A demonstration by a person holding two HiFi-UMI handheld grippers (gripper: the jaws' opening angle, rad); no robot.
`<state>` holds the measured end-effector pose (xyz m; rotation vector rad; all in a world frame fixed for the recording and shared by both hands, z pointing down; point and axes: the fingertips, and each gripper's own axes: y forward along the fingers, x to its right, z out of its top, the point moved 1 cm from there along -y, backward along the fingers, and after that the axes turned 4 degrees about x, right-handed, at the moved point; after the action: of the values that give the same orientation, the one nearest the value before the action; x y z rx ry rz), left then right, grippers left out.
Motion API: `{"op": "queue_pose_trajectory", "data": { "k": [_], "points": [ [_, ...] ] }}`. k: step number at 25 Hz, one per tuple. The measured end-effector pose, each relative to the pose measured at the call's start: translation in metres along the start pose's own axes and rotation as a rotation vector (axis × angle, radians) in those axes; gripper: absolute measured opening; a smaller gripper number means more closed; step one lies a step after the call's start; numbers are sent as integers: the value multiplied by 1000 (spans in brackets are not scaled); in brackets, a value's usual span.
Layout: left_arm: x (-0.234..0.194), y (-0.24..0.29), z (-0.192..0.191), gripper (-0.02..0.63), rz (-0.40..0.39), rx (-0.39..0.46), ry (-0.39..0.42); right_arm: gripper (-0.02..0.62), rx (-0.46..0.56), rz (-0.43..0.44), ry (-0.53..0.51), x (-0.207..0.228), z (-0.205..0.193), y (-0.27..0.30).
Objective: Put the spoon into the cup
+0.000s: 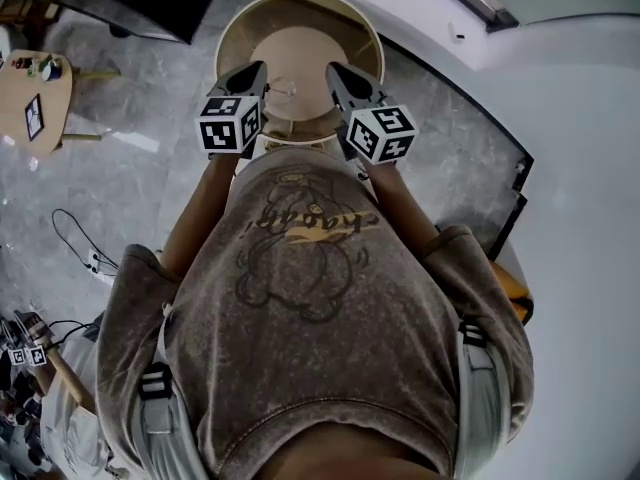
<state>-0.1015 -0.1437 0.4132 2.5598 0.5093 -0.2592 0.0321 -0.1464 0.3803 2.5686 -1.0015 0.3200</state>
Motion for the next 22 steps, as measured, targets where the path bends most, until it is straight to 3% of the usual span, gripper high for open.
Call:
{"op": "queue_pose_trajectory", "data": {
  "k": [8,14,22],
  "points": [
    [31,-20,39,18,-68,104,91,20,36,38,-109,-12,28,-5],
    [39,-42,69,18,-70,204,159,20,99,80,-160,-26,52,-9],
    [31,-60,97,18,-69,344,207,20,142,115,-161,-34,62,-2]
  ]
}}
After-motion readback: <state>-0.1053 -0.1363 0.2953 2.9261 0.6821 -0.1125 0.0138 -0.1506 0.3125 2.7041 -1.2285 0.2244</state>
